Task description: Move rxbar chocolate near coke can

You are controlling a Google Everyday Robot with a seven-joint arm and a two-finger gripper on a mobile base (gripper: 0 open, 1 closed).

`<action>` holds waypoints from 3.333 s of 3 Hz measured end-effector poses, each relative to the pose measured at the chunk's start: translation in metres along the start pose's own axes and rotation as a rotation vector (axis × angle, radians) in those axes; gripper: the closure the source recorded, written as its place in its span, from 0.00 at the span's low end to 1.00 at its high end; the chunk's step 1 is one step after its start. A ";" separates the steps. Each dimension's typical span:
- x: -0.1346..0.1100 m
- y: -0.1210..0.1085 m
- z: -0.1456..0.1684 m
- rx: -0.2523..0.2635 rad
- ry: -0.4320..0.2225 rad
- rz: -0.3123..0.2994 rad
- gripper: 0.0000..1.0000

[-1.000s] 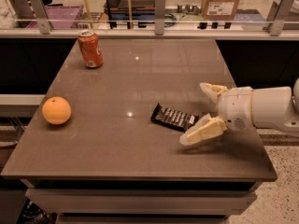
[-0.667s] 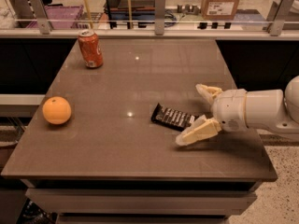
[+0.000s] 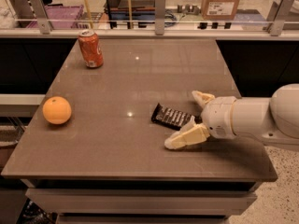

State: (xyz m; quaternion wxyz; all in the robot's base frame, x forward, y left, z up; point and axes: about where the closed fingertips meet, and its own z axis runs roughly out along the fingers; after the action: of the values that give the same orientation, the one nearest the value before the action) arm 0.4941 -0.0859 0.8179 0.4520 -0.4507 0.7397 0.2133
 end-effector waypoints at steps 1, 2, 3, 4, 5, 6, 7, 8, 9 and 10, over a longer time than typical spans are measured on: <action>-0.001 0.001 0.001 0.004 0.002 -0.001 0.16; -0.003 0.002 0.001 0.003 0.002 -0.005 0.39; -0.005 0.004 0.002 0.001 0.003 -0.011 0.71; -0.007 0.005 0.002 0.000 0.003 -0.014 0.93; -0.008 0.006 0.002 -0.001 0.003 -0.017 1.00; -0.008 0.006 0.002 -0.001 0.003 -0.017 1.00; -0.017 0.003 0.000 -0.004 0.017 -0.030 1.00; -0.035 -0.006 -0.003 -0.005 0.045 -0.051 1.00; -0.051 -0.019 -0.005 -0.007 0.079 -0.064 1.00; -0.071 -0.035 -0.005 -0.006 0.112 -0.084 1.00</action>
Offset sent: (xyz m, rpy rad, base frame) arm -0.0001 0.0011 -0.0001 -0.0030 -0.0009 -0.0045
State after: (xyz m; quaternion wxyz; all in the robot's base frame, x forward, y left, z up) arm 0.5354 -0.0731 0.8849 0.4172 -0.4940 0.7435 0.1709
